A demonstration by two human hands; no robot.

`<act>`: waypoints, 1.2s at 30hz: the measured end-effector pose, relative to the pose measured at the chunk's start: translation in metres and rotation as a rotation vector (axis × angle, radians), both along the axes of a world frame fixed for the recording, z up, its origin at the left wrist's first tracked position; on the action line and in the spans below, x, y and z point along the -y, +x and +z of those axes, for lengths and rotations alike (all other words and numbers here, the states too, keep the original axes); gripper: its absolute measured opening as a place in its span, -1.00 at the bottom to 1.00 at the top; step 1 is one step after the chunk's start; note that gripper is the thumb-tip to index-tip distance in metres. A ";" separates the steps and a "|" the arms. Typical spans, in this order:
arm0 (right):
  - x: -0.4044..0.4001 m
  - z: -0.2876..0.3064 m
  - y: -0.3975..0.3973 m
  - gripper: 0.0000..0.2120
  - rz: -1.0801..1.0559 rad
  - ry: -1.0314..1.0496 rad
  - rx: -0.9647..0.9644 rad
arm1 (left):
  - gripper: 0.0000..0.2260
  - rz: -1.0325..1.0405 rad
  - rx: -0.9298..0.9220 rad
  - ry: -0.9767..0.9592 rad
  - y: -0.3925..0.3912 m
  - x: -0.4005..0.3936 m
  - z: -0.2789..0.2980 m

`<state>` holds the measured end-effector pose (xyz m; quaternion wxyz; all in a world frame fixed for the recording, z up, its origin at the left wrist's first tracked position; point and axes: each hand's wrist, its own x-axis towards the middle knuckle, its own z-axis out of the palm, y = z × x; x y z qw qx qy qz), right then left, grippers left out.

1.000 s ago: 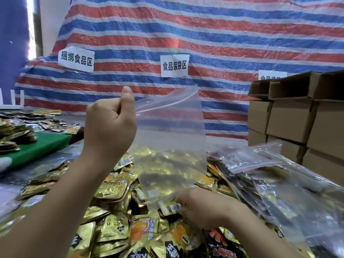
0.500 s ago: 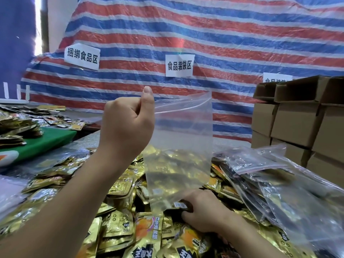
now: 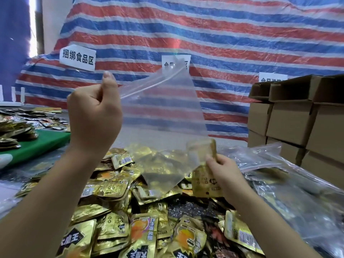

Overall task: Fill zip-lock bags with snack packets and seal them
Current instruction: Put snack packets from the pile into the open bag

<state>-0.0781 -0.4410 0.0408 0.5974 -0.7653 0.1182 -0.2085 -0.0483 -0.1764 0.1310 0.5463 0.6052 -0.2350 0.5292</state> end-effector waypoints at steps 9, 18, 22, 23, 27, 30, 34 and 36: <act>0.009 0.067 -0.032 -0.75 0.040 0.816 0.247 | -0.46 -0.431 -0.134 -0.083 -0.002 -0.009 0.012; 0.006 0.091 -0.051 -0.73 0.294 0.876 0.524 | -0.47 -0.510 -0.238 0.602 -0.020 0.026 -0.010; -0.005 0.097 -0.062 -0.56 0.477 0.866 0.592 | -0.42 -0.454 -0.175 0.725 -0.022 0.040 -0.021; -0.008 0.099 -0.065 -0.54 0.514 0.865 0.606 | -0.42 -0.447 -0.160 0.728 -0.021 0.041 -0.023; -0.013 0.101 -0.073 -0.69 0.474 0.444 0.714 | -0.44 -0.394 -0.103 0.697 -0.022 0.043 -0.022; -0.017 0.100 -0.078 -0.72 0.357 0.082 0.713 | -0.42 -0.383 -0.102 0.637 -0.021 0.044 -0.022; -0.021 0.097 -0.081 -0.69 0.360 -0.155 0.583 | -0.30 -0.376 -0.121 0.563 -0.019 0.044 -0.023; -0.023 0.095 -0.080 -0.66 0.389 -0.195 0.505 | -0.29 -0.374 -0.128 0.552 -0.019 0.043 -0.023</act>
